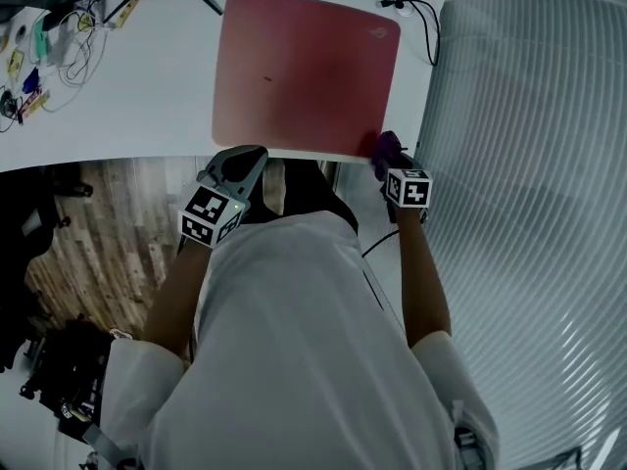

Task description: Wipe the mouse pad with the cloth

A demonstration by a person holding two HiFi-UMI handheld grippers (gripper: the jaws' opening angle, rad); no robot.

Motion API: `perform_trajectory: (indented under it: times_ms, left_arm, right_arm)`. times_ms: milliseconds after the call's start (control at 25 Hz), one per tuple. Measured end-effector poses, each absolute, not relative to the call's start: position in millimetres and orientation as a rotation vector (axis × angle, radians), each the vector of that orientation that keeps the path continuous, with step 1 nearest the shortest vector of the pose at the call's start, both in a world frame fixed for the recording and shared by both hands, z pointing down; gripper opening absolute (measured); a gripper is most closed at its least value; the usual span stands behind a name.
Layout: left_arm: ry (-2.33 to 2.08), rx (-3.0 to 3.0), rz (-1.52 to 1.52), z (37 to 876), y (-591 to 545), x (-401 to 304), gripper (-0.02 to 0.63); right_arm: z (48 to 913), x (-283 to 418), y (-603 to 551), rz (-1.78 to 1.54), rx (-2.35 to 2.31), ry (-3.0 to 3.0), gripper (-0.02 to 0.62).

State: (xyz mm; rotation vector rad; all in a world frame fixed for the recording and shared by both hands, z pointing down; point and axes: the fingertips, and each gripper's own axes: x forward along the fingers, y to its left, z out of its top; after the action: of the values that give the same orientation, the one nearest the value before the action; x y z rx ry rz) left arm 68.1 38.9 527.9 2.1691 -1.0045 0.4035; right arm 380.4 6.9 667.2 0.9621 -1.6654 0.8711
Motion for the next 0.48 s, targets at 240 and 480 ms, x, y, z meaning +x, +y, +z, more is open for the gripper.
perform_trajectory:
  times_ms: [240, 480]
  left_arm:
    - [-1.073, 2.121, 0.393, 534, 46, 50, 0.018]
    - [-1.116, 2.079, 0.387, 539, 66, 30, 0.018]
  right_arm:
    - [691, 378, 2, 0.897, 0.946, -1.631, 0.138]
    - [692, 361, -6, 0.879, 0.957, -1.598, 0.138]
